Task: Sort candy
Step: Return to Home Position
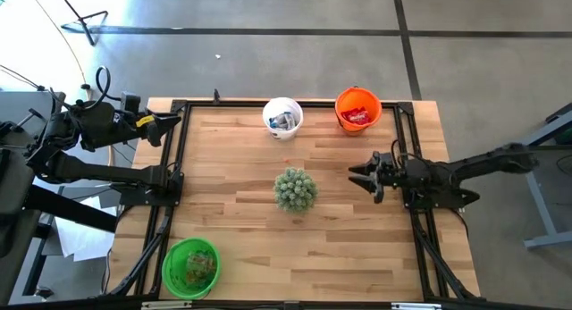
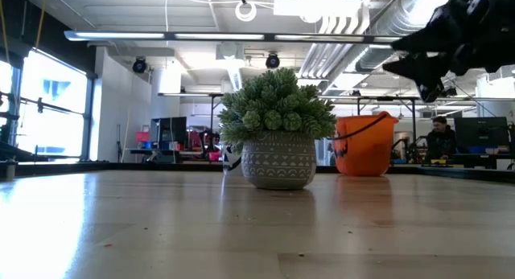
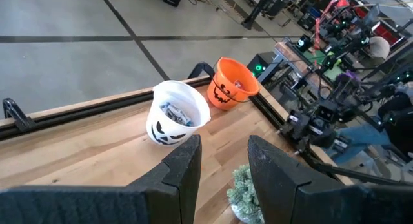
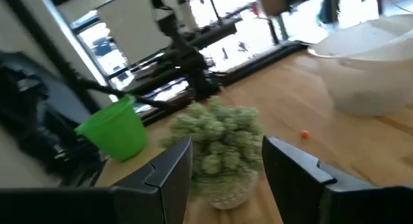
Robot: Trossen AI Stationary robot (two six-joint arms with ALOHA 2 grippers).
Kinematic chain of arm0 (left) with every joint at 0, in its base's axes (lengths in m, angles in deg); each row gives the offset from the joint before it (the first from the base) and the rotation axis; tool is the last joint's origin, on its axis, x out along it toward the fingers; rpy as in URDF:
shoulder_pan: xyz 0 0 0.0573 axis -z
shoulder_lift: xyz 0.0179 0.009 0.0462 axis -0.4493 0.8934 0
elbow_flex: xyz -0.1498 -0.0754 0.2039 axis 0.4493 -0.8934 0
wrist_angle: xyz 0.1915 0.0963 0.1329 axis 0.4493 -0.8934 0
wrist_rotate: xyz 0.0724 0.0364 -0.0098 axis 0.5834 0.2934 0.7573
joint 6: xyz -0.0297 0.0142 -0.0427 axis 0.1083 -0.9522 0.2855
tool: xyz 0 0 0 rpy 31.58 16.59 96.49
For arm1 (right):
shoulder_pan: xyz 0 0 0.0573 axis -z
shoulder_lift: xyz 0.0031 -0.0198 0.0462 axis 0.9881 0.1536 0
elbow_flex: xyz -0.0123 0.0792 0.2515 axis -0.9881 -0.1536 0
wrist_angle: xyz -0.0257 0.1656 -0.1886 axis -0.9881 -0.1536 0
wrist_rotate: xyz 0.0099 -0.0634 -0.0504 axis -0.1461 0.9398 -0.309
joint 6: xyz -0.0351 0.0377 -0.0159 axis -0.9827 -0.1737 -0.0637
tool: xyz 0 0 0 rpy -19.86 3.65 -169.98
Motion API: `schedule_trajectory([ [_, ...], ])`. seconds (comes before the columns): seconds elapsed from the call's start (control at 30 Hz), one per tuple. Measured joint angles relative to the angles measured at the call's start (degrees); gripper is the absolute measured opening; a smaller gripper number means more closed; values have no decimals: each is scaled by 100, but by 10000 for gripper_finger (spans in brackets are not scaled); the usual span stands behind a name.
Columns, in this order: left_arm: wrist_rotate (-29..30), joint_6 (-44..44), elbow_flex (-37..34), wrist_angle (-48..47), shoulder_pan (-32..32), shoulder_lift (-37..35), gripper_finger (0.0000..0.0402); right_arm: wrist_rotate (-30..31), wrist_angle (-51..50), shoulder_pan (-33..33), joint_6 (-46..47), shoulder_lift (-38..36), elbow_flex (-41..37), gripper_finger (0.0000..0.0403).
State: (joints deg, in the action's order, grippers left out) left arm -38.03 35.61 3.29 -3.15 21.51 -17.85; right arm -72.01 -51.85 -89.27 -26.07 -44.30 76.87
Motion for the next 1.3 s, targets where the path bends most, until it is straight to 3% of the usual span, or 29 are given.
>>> schedule_trajectory([
  [0.27, 2, 2, 0, 0, -1, 0, 117, 90, 667, -1001, -1170, 0, 0, 183],
  [0.43, 2, 4, 0, 0, 0, 0, 117, -388, 719, -1280, -1467, 0, 0, 183],
  [0.7, 1, 11, 0, 2, 0, 0, 117, -488, 442, -1456, -1889, 2, 0, 183],
  [1.07, 2, 11, 0, 2, -1, 0, 117, -727, 391, -1457, -557, 2, 0, 183],
  [1.3, 2, 8, 0, 0, 0, 0, 117, -727, 389, -1457, -533, 2, 0, 183],
])
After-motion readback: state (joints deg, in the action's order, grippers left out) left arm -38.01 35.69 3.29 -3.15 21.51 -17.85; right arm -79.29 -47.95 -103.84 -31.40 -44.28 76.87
